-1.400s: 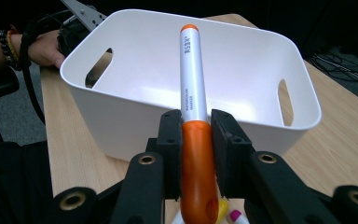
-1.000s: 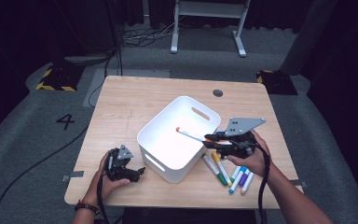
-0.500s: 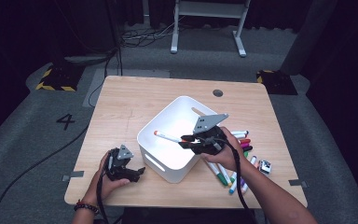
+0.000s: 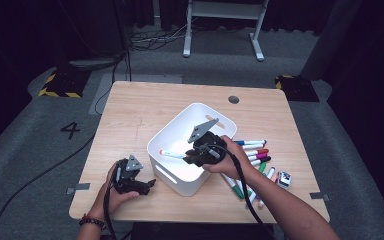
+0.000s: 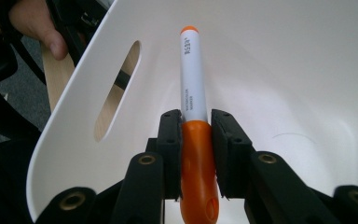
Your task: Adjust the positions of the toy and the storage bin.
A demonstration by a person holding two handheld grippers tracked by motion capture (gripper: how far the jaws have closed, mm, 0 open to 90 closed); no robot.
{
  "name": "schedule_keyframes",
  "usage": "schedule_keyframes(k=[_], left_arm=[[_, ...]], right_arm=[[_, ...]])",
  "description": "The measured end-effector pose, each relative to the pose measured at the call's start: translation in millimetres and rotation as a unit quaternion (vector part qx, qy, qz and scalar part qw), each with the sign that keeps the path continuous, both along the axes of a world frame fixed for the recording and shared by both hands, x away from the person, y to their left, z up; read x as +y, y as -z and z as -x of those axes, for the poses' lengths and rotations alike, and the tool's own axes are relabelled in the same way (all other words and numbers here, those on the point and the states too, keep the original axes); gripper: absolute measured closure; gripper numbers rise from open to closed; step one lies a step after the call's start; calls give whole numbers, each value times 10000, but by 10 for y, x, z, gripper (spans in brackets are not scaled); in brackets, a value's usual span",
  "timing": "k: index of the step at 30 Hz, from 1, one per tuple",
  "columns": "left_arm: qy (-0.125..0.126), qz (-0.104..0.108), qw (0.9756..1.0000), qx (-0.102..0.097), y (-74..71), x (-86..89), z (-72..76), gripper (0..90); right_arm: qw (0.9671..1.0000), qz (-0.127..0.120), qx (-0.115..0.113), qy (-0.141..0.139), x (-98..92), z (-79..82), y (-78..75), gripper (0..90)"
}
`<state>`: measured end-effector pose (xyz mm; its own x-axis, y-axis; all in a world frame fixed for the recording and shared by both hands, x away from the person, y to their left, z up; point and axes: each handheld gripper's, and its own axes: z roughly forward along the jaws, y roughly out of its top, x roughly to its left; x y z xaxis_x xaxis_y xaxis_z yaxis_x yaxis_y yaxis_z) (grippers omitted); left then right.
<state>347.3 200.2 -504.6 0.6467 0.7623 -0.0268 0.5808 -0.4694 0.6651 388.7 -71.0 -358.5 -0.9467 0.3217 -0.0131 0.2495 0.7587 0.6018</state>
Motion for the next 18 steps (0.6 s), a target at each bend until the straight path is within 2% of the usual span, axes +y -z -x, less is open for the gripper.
schedule_keyframes(k=[2, 5, 9, 10, 11, 15, 18], left_arm=[[0, 2, 10000, 1, 0, 0, 0, 71], [-2, 4, 10000, 4, 0, 0, 0, 70], [-3, 4, 10000, 7, 0, 0, 1, 70], [-2, 2, 10000, 3, 0, 0, 1, 71], [0, 0, 10000, 3, 0, 0, 0, 71], [1, -4, 10000, 9, -1, 1, 1, 71], [-4, 4, 10000, 8, 0, 0, 1, 71]], right_arm=[[9999, 88, 131, 33, 25, 15, 17, 744], [9995, 200, 215, -65, 61, 36, 46, 743], [9987, 381, 208, -273, 118, 95, 92, 742], [9985, 425, 284, -206, 120, 114, 90, 742], [9985, 406, 185, -307, 122, 101, 99, 741], [9973, 585, 331, -280, 136, 110, 120, 740], [9971, 579, 315, -372, 149, 108, 132, 738]])
